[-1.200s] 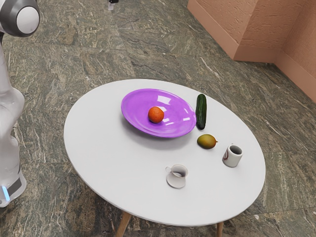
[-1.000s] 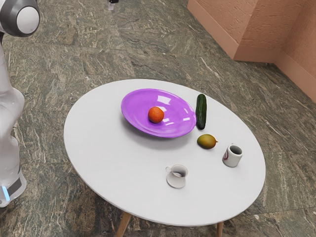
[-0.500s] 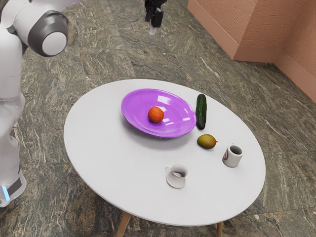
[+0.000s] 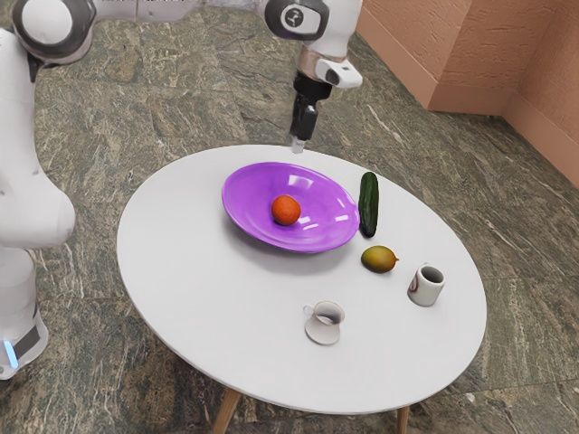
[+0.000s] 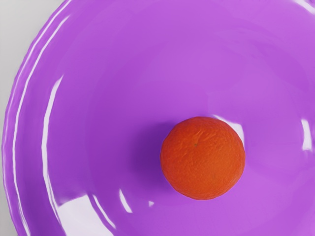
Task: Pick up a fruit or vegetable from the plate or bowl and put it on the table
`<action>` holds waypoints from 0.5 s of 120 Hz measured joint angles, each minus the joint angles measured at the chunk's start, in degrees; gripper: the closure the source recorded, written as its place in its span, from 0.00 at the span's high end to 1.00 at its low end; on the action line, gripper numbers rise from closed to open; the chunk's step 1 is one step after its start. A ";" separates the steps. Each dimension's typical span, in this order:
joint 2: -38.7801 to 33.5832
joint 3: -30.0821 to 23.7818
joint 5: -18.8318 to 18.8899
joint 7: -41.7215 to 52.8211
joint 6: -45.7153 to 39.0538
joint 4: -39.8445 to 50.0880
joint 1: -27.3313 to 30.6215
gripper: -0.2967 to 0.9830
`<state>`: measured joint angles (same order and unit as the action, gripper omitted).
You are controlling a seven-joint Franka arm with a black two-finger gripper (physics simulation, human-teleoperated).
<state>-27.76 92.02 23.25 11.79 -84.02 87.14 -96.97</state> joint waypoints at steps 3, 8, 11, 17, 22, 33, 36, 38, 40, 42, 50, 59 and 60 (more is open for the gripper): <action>-0.54 0.04 -0.05 -1.59 -0.67 0.55 -0.14 0.75; -1.28 0.08 -0.75 -4.10 -1.63 1.84 -0.12 0.75; -2.17 0.23 -1.15 -5.53 -2.27 3.18 -0.07 0.75; -2.95 0.50 -1.79 -8.20 -3.50 5.26 -0.03 0.75; -2.93 0.59 -2.25 -10.26 -4.29 6.53 -0.05 0.75; -2.85 0.64 -3.88 -14.35 -5.02 8.95 -0.17 0.75; -2.84 0.77 -4.30 -15.36 -4.82 9.34 -0.14 0.75; -2.86 1.00 -4.48 -16.00 -4.66 9.43 -0.18 0.75; -3.01 1.31 -4.56 -16.62 -4.53 9.37 -0.30 0.75; -3.32 1.44 -4.29 -17.22 -4.38 9.26 -0.55 0.75; -5.25 -0.25 -1.99 -19.39 -2.99 9.04 -1.31 0.75; -7.39 -2.79 1.83 -19.70 -0.36 8.97 -1.40 0.75; -7.54 -2.97 2.20 -19.56 -0.12 8.96 -1.38 0.75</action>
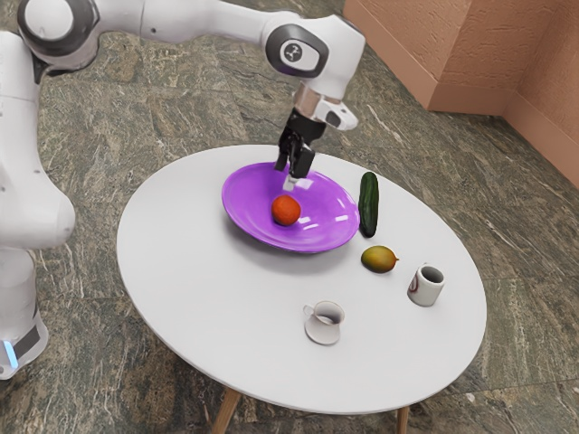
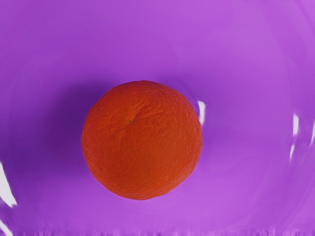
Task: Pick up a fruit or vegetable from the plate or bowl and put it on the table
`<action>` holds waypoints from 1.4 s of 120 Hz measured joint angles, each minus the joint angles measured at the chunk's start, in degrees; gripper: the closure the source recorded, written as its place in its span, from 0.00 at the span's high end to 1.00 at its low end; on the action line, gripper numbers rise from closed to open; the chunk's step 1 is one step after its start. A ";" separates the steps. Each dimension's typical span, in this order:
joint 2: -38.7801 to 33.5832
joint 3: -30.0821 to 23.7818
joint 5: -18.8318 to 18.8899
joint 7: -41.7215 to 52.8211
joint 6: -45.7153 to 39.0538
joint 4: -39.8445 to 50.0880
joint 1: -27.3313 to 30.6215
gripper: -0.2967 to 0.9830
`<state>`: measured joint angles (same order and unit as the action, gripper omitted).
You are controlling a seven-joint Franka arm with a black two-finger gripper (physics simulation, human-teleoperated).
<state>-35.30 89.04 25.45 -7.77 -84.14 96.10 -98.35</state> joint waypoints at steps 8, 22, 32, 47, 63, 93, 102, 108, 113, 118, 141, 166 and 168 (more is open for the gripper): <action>-0.66 -1.13 1.94 1.29 1.62 0.36 0.01 0.75; -2.08 -3.05 1.56 3.32 3.52 1.18 0.07 0.75; -5.12 -7.18 1.30 4.55 4.65 2.04 0.02 0.75; -8.64 -8.62 7.79 6.10 5.64 4.02 -0.63 0.75; -8.91 -8.38 14.66 7.29 3.33 5.42 -0.32 0.75; -11.98 -10.41 14.95 8.58 -5.11 7.56 0.92 0.75; -12.06 -10.17 12.17 8.83 -3.20 7.61 1.64 0.75; -12.08 -10.12 10.89 8.99 -1.55 7.59 1.78 0.75; -12.31 -10.11 10.15 9.11 -0.27 7.51 1.77 0.75; -12.41 -10.03 9.62 9.22 0.80 7.48 1.64 0.75; -12.52 -9.06 10.20 9.60 3.67 7.24 -0.14 0.75; -15.53 -9.07 14.65 9.79 4.67 6.25 -0.40 0.75; -16.09 -9.14 14.80 9.79 4.66 6.24 -0.46 0.75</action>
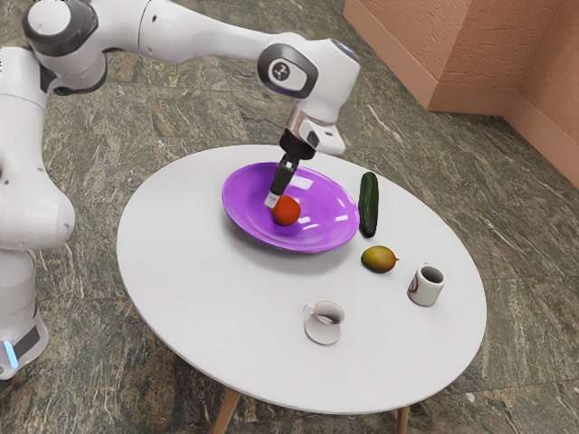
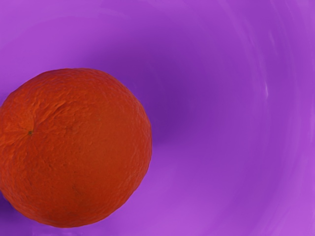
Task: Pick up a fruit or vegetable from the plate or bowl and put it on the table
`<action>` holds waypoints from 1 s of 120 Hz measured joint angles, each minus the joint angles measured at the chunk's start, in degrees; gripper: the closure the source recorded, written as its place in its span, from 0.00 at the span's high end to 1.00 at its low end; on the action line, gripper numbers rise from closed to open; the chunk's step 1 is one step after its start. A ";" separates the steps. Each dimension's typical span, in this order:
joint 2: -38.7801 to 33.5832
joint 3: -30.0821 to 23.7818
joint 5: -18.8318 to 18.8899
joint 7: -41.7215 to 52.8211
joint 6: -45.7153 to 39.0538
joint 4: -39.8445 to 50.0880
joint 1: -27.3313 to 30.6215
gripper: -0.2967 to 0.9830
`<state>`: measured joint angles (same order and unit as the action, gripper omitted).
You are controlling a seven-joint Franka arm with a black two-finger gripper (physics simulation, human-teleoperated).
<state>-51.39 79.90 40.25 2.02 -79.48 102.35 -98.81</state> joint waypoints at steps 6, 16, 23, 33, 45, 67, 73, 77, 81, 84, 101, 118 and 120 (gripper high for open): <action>-1.64 -0.59 0.47 0.01 -0.29 -0.02 -0.06 0.75; -2.60 -0.92 2.04 0.04 -1.41 -0.02 -0.08 0.75; -2.83 -0.68 3.22 0.06 -2.37 -0.03 -0.10 0.75; -3.21 -0.23 5.22 0.08 -3.91 -0.03 -0.19 0.75; -4.94 0.26 7.01 0.11 -6.07 -0.03 -0.46 0.75; -6.97 1.44 7.07 0.26 -7.83 -0.03 -0.70 0.75; -7.04 2.29 7.02 0.29 -8.01 -0.03 -0.92 0.75; -7.07 2.80 7.05 0.31 -8.11 -0.03 -1.13 0.75; -7.11 3.25 7.12 0.33 -8.21 -0.03 -1.45 0.75; -7.14 3.49 7.21 0.34 -8.28 -0.03 -1.62 0.75; -7.92 4.42 9.19 0.35 -9.75 -0.33 -2.57 0.76; -7.92 5.29 8.93 1.04 -8.64 -1.94 -2.92 0.69; -7.89 5.13 8.88 1.09 -8.25 -2.32 -2.97 0.65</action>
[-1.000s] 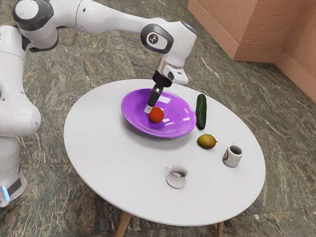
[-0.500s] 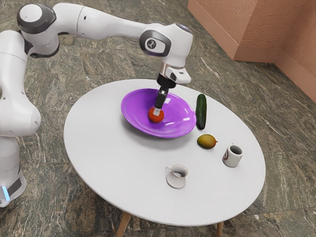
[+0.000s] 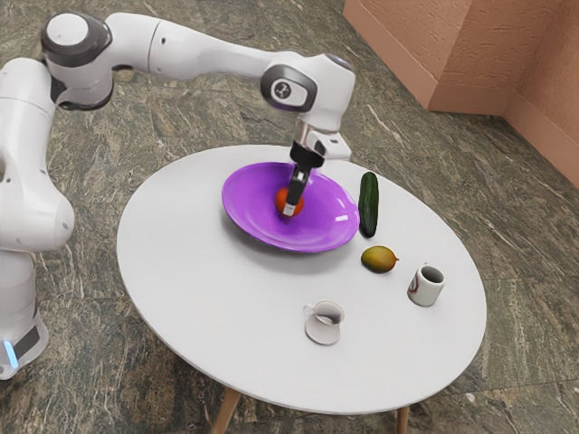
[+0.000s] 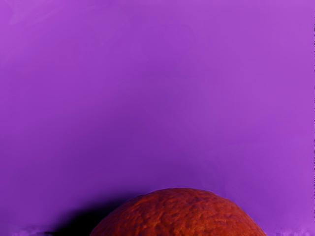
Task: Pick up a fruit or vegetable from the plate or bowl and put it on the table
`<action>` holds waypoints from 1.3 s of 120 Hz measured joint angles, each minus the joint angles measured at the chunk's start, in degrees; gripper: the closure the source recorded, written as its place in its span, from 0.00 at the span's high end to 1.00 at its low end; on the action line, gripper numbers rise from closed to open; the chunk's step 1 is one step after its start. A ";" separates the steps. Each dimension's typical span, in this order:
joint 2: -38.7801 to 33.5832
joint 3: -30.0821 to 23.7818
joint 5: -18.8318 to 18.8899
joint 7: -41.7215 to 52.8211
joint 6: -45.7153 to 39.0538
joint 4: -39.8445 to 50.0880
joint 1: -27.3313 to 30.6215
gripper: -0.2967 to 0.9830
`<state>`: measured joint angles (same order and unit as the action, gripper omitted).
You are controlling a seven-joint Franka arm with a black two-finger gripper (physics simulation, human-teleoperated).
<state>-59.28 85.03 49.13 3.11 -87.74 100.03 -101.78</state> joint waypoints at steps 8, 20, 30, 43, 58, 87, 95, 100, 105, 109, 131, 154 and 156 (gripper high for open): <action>0.08 -1.11 0.32 -0.05 2.48 -1.58 -0.71 0.56; 0.14 -2.21 1.16 -0.11 6.03 -2.84 -1.31 0.51; 0.54 -3.62 1.28 -0.18 8.88 -3.00 -1.54 0.51; 3.25 -4.75 -4.69 -1.01 13.78 -2.10 -0.88 0.51; 12.03 -4.94 -14.56 -2.02 16.32 -0.52 -1.09 0.50; 37.40 -9.63 -35.94 -3.36 15.01 6.60 8.34 0.51; 42.23 -17.00 -41.14 -3.62 12.55 10.23 16.42 0.50; 44.52 -21.67 -43.97 -3.79 11.14 11.19 20.25 0.50; 45.95 -25.95 -46.38 -3.96 9.00 13.34 23.35 0.51; 46.51 -28.37 -47.79 -4.10 6.78 15.06 25.38 0.51; 46.47 -32.99 -51.28 -5.90 -3.21 17.66 28.25 0.51; 46.38 -32.99 -51.54 -7.68 -7.25 20.22 31.35 0.51; 46.33 -33.00 -51.49 -7.81 -7.30 20.57 31.70 0.51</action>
<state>-12.95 52.02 -2.36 -4.70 -95.04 120.60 -70.07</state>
